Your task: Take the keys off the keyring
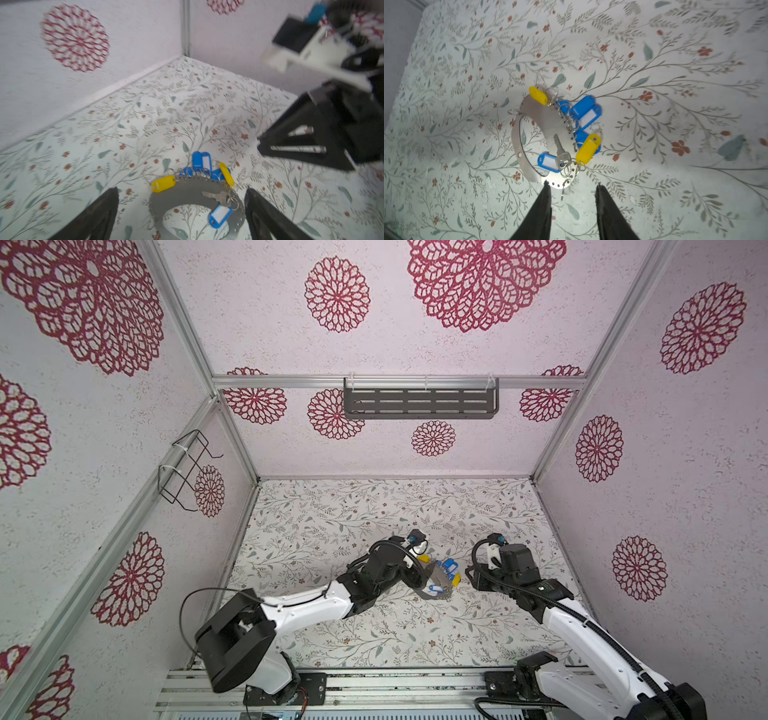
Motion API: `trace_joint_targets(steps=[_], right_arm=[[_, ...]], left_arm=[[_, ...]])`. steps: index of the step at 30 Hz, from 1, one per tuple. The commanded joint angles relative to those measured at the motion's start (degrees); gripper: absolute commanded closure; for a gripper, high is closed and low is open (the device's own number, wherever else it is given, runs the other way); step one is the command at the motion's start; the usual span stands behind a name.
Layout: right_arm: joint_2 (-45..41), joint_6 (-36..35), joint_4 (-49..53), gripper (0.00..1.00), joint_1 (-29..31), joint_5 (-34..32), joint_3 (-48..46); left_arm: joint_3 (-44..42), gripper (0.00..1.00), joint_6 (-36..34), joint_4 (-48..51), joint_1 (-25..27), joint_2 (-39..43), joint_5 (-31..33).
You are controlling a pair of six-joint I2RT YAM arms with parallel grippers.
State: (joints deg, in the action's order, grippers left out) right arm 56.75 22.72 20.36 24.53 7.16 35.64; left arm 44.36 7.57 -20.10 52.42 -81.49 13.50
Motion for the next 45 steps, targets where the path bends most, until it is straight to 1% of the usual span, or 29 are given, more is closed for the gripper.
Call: trace_joint_targets(steps=[1, 4, 7, 9, 11, 13, 15, 17, 20, 24, 28, 32, 37, 40, 41, 43, 45], right_arm=[[4.7, 0.4, -1.9, 0.6, 6.4, -3.7, 3.2], [9.8, -0.9, -1.7, 0.56, 9.9, -5.7, 5.4], [14.3, -2.1, -0.5, 0.55, 12.3, -7.7, 8.0], [17.2, -3.1, 0.2, 0.55, 14.2, -9.4, 9.9], [19.9, -5.1, 0.7, 0.56, 15.7, -11.4, 11.5], [22.7, -8.6, 2.0, 0.55, 16.9, -13.0, 13.0], [24.9, -11.8, 3.2, 0.5, 17.6, -13.8, 13.7], [26.5, -13.6, 3.8, 0.45, 17.8, -15.2, 13.8], [27.5, -14.6, 2.3, 0.44, 17.6, -16.2, 13.1], [28.3, -15.0, 0.3, 0.51, 17.0, -15.7, 13.9], [31.1, -17.0, 0.1, 0.53, 15.9, -15.0, 15.0], [34.4, -17.8, 0.0, 0.58, 13.8, -14.3, 15.8], [36.7, -18.3, 0.6, 0.58, 12.6, -14.5, 16.3], [38.0, -17.9, 1.2, 0.57, 12.5, -13.2, 16.6], [38.5, -17.6, 1.3, 0.59, 12.5, -13.0, 16.8], [38.9, -16.8, 1.5, 0.69, 12.5, -13.5, 17.1], [38.9, -16.2, 1.8, 0.82, 12.5, -14.3, 17.3]], left_arm=[[-4.6, 0.03, 13.0, 4.8, -1.4, 1.9, 18.0], [-4.1, 0.03, 22.7, 15.7, -3.5, 5.1, 20.0], [-4.8, 0.03, 27.8, 22.2, -5.3, 6.8, 20.7], [-6.7, 0.03, 29.8, 22.1, -6.2, 7.4, 20.7], [-8.3, 0.03, 31.1, 21.4, -7.1, 7.8, 19.5], [-9.2, 0.03, 32.0, 21.2, -7.6, 8.0, 18.5], [-9.8, 0.03, 32.5, 21.3, -7.8, 8.2, 18.1], [-10.2, 0.03, 32.8, 21.1, -7.8, 8.4, 17.8], [-10.4, 0.03, 32.8, 20.9, -7.9, 8.6, 17.7], [-10.2, 0.03, 32.4, 20.8, -8.0, 9.0, 17.0], [-9.9, 0.03, 32.1, 21.0, -8.0, 9.3, 16.7], [-10.2, 0.03, 32.3, 21.2, -8.0, 10.0, 16.6], [-10.6, 0.03, 32.4, 21.0, -8.0, 10.9, 16.1], [-10.5, 0.03, 32.2, 21.1, -8.0, 11.4, 16.2], [-10.5, 0.03, 32.1, 21.1, -8.0, 11.4, 16.3], [-10.3, 0.03, 32.0, 21.1, -8.2, 11.5, 16.2], [-10.0, 0.03, 31.8, 21.2, -8.1, 11.6, 16.1]])
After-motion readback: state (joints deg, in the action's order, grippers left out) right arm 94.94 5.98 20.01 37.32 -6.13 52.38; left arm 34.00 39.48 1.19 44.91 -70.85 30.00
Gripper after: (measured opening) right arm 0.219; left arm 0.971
